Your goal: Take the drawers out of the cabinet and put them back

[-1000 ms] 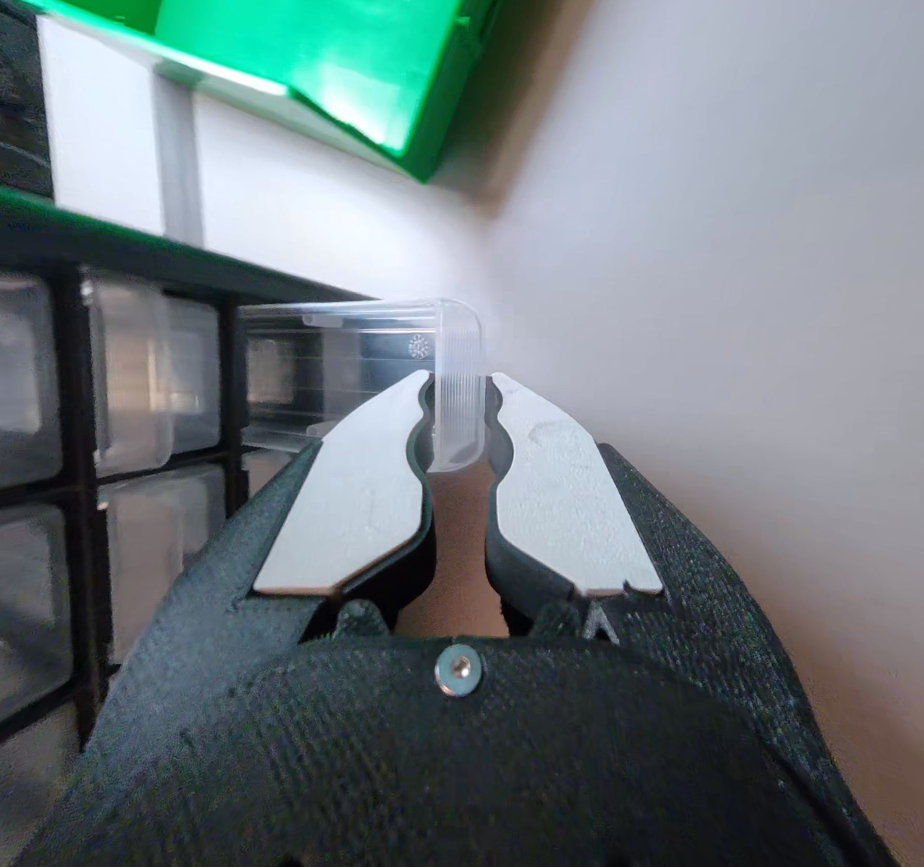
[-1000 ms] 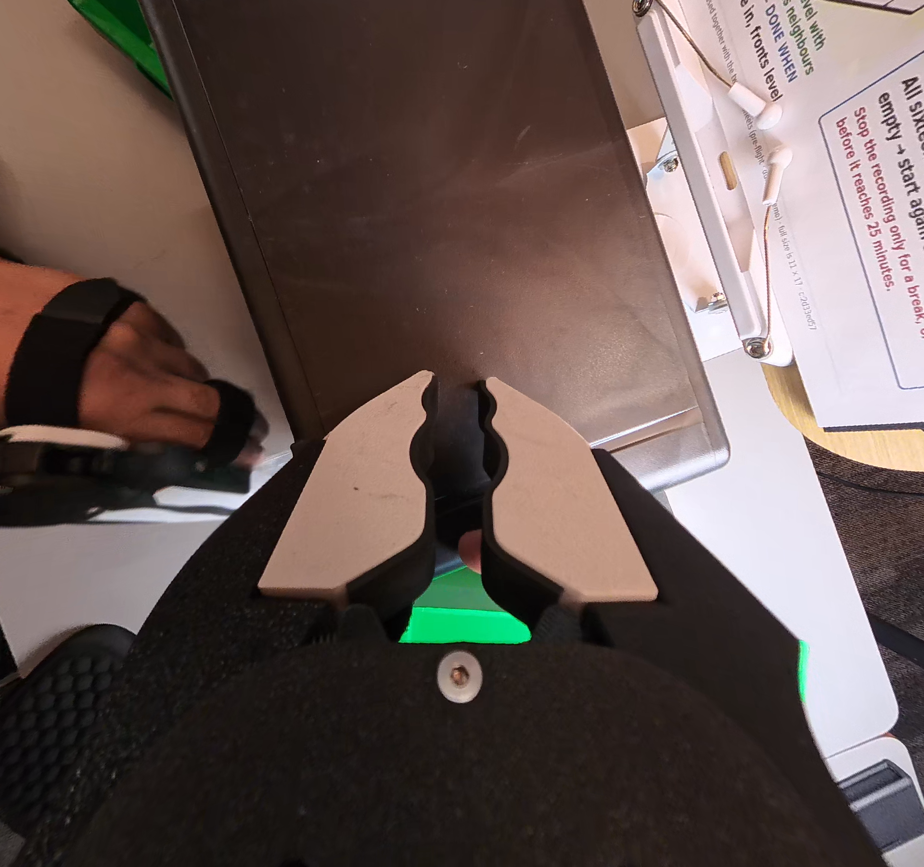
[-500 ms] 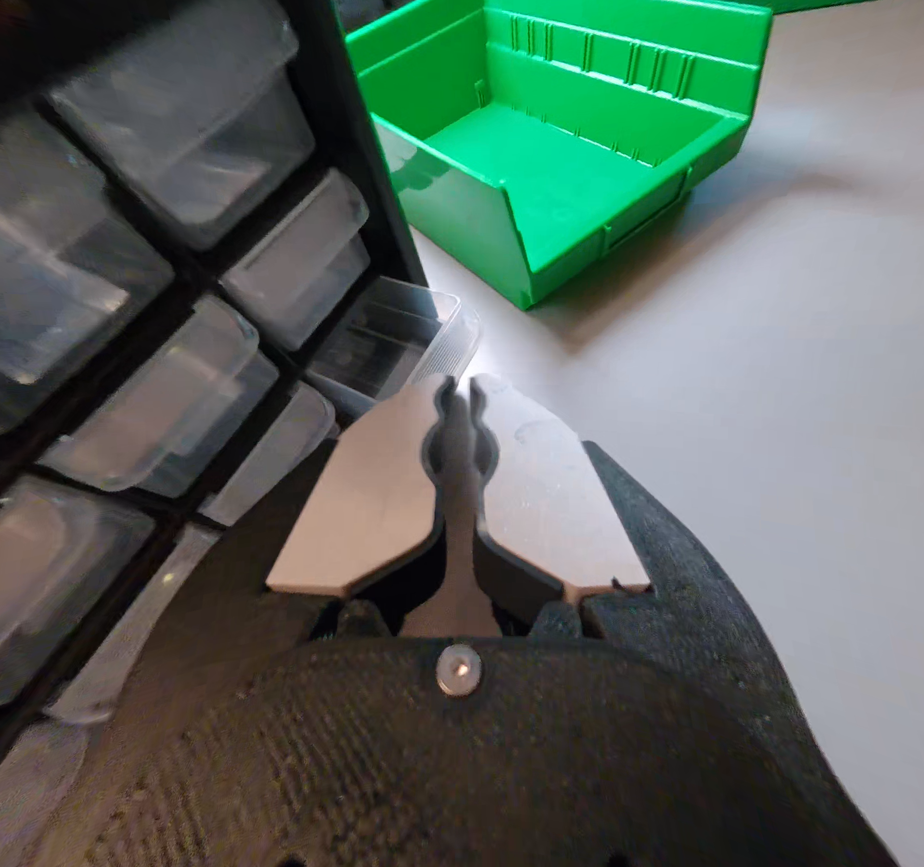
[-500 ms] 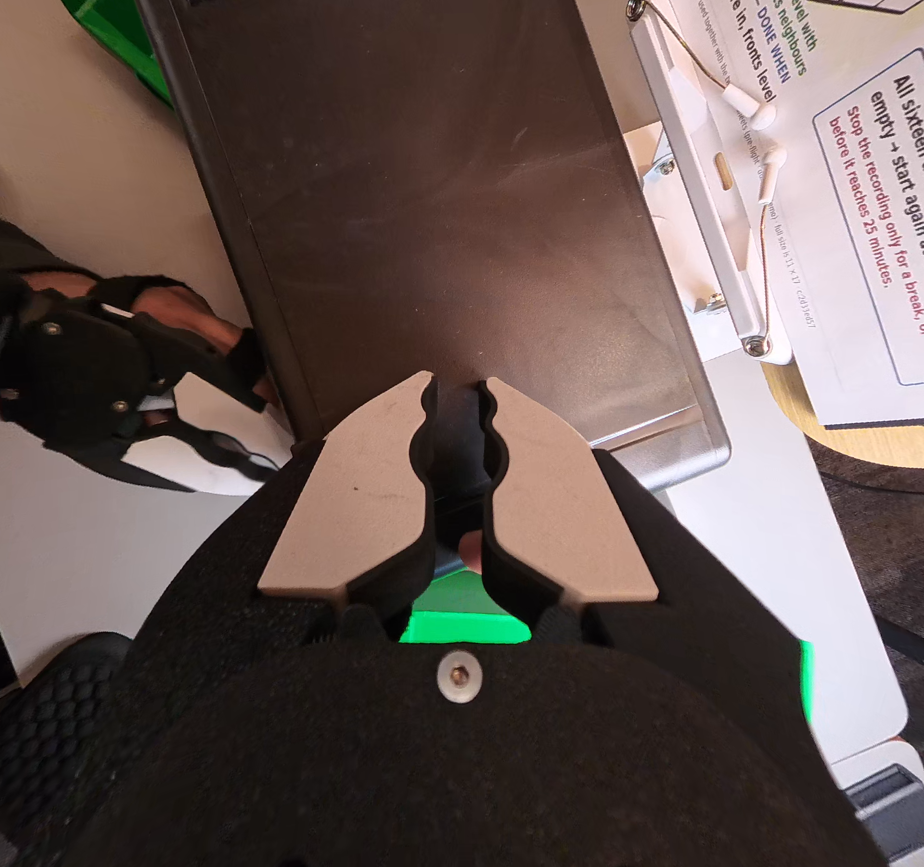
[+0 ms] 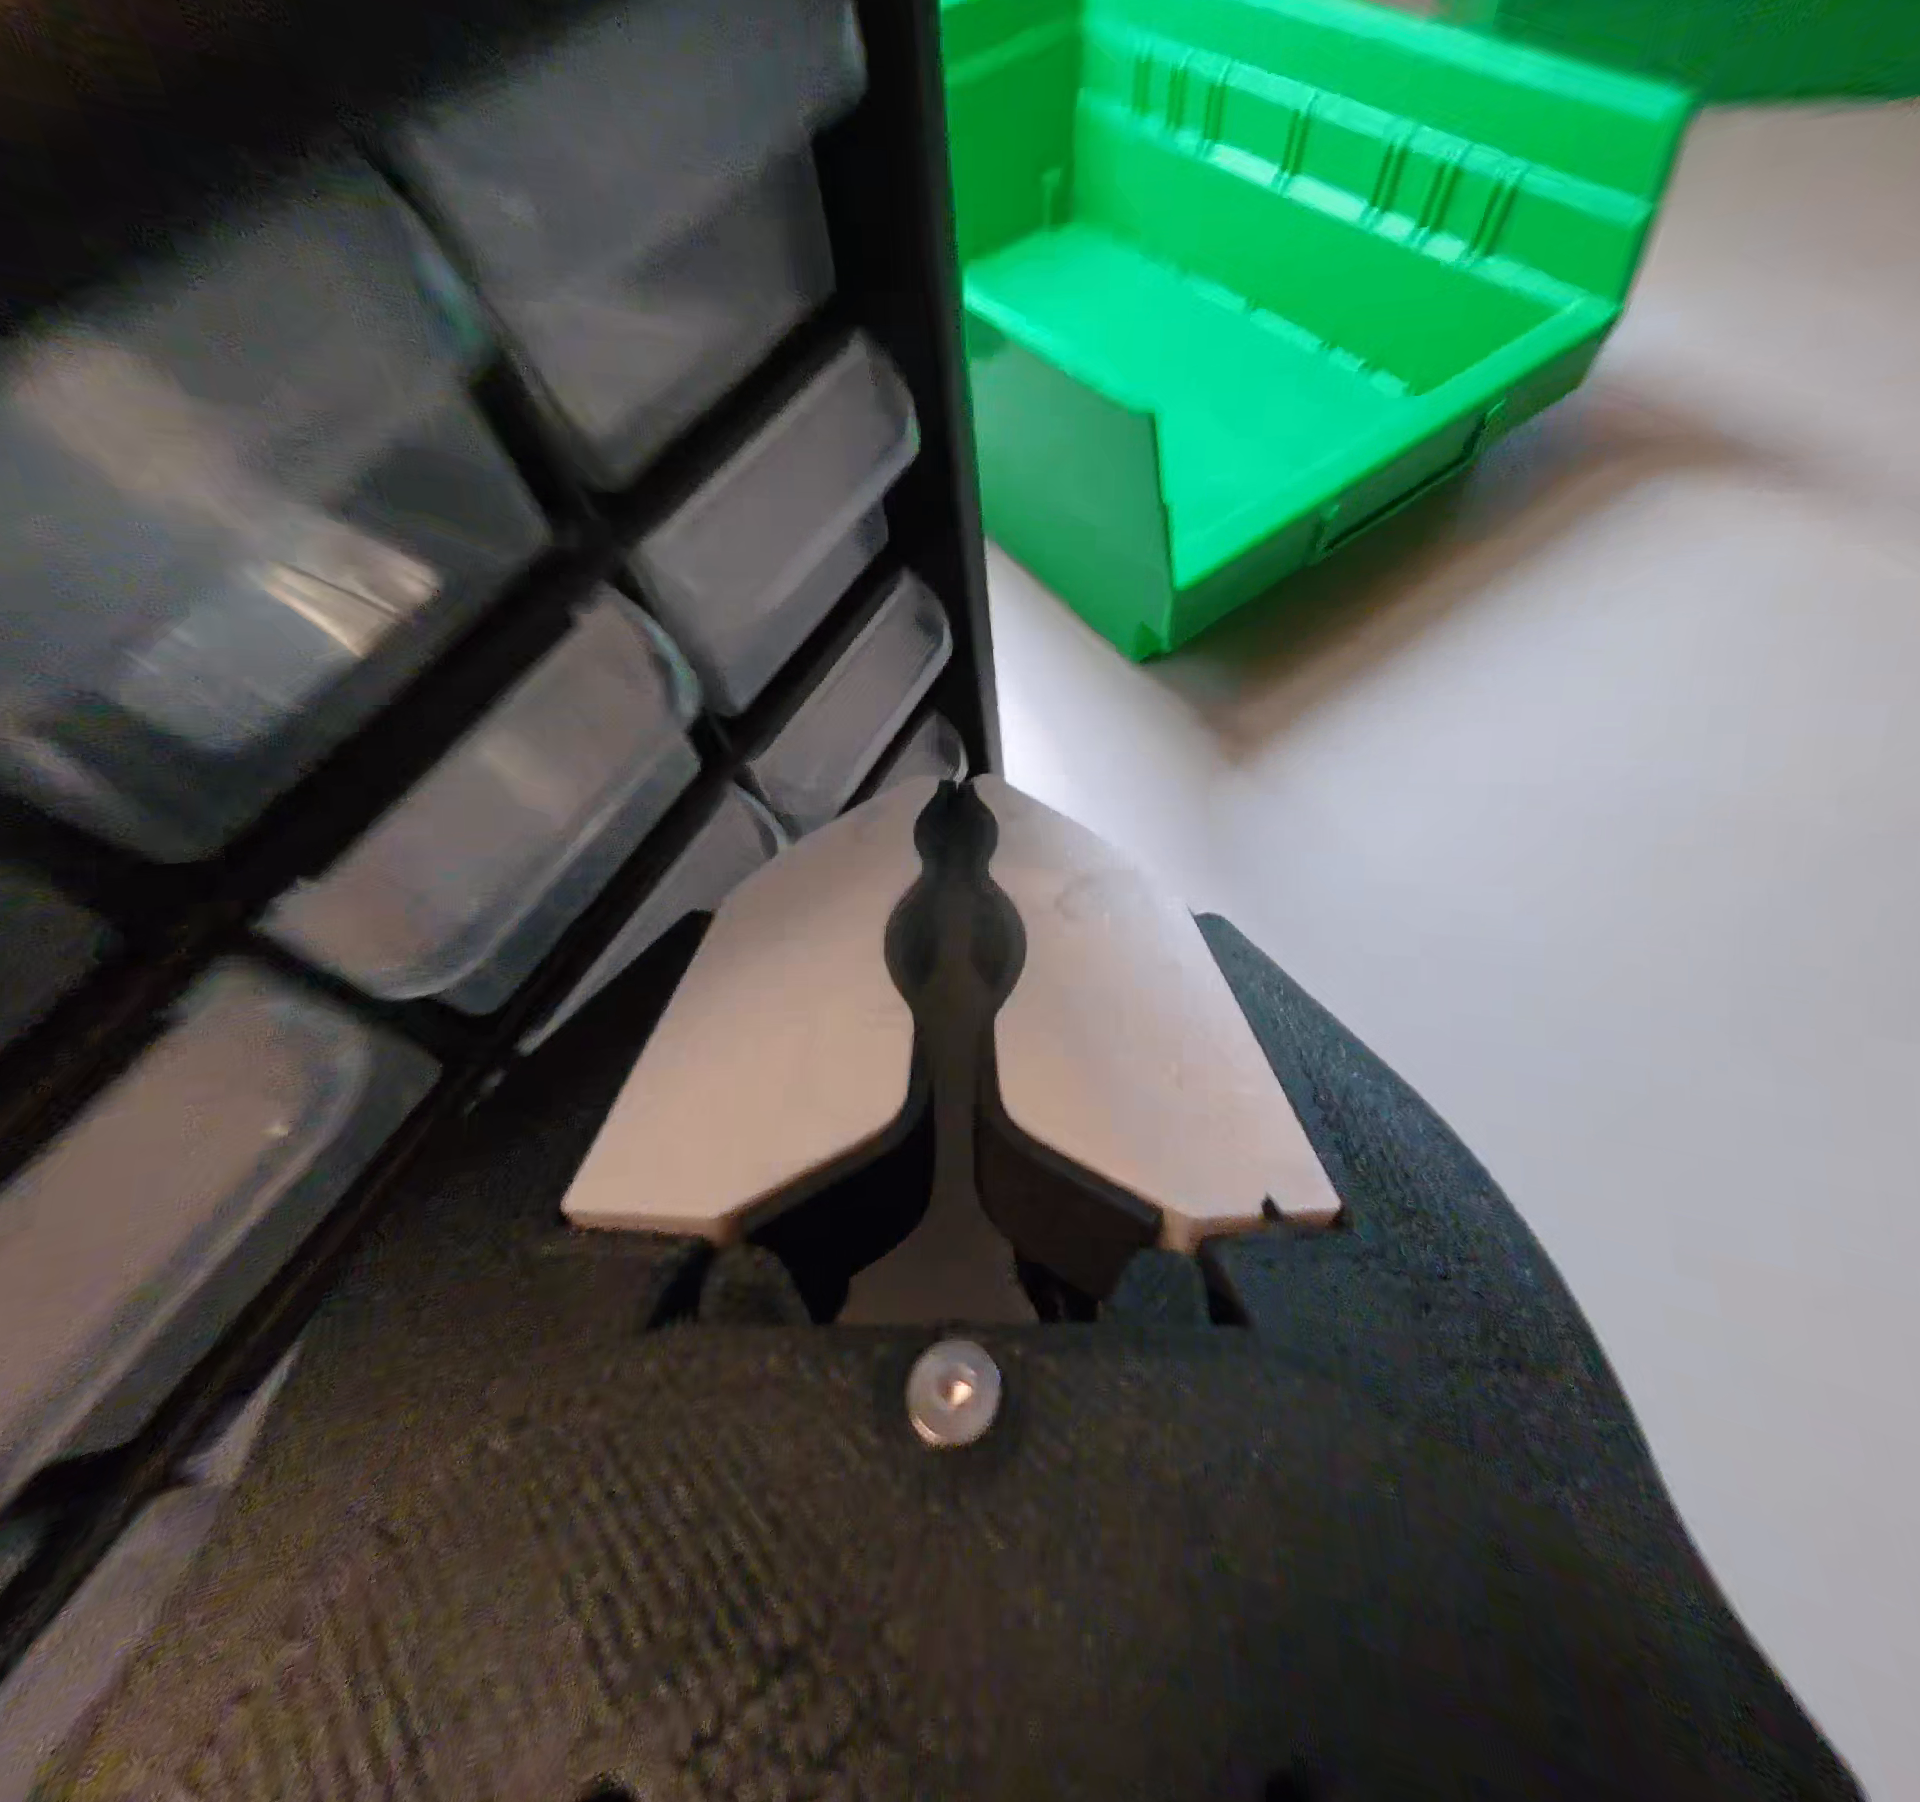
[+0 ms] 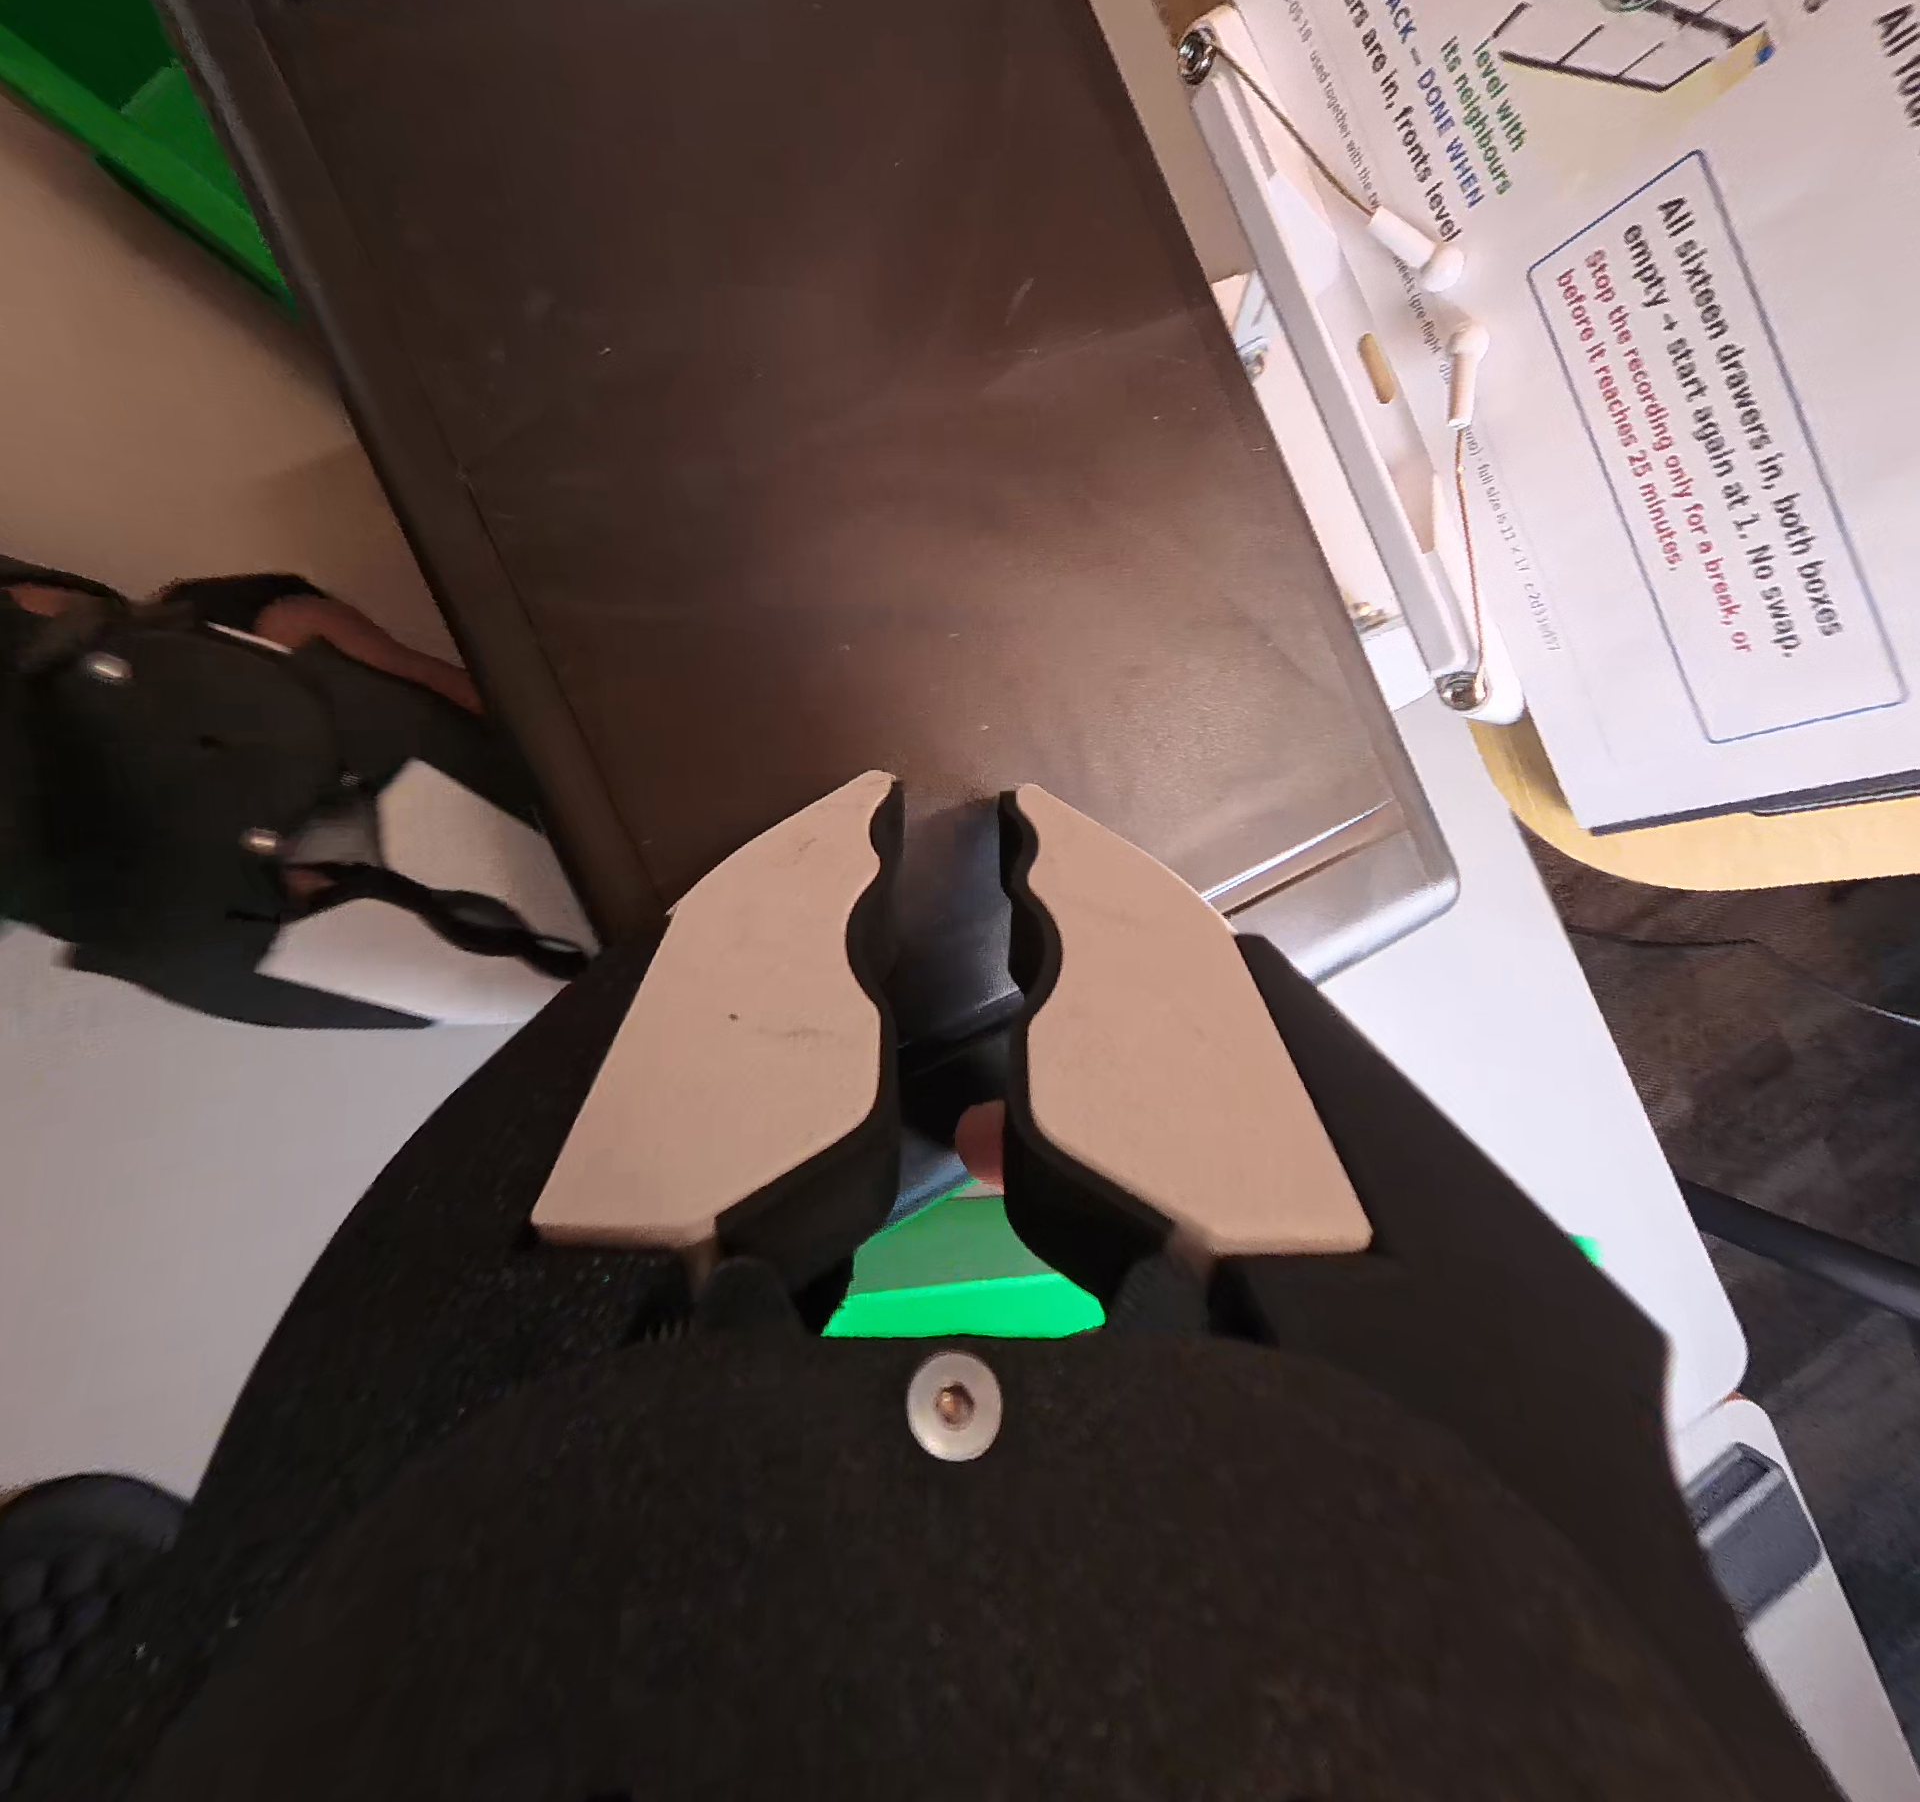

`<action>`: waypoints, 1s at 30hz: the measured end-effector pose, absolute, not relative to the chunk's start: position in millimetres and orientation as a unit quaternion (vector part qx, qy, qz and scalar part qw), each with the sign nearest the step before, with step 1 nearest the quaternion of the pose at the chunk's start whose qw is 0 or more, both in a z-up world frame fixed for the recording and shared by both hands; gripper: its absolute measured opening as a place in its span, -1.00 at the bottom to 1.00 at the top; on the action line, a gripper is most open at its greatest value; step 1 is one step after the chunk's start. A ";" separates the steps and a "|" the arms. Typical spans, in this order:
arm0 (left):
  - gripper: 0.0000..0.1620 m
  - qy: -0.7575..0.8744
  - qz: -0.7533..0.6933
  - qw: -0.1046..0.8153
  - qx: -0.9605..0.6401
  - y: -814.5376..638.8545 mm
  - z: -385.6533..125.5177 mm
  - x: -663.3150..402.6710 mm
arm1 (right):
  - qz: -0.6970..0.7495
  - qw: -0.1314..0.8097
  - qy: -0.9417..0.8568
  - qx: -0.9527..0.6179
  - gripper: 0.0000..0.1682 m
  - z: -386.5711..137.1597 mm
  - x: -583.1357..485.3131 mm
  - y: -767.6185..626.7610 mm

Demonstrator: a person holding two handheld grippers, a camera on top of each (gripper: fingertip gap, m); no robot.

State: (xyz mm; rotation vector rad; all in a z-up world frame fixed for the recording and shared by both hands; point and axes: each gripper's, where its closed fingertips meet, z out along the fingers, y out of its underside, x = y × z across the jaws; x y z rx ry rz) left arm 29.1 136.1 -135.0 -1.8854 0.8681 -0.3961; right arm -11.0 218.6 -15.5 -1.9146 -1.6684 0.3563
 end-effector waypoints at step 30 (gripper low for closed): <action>-0.92 0.176 -0.103 0.669 -0.715 142.5 14.1 -158.5 | 0.178 0.601 -0.522 -0.579 -0.64 -151.6 -50.1 93.7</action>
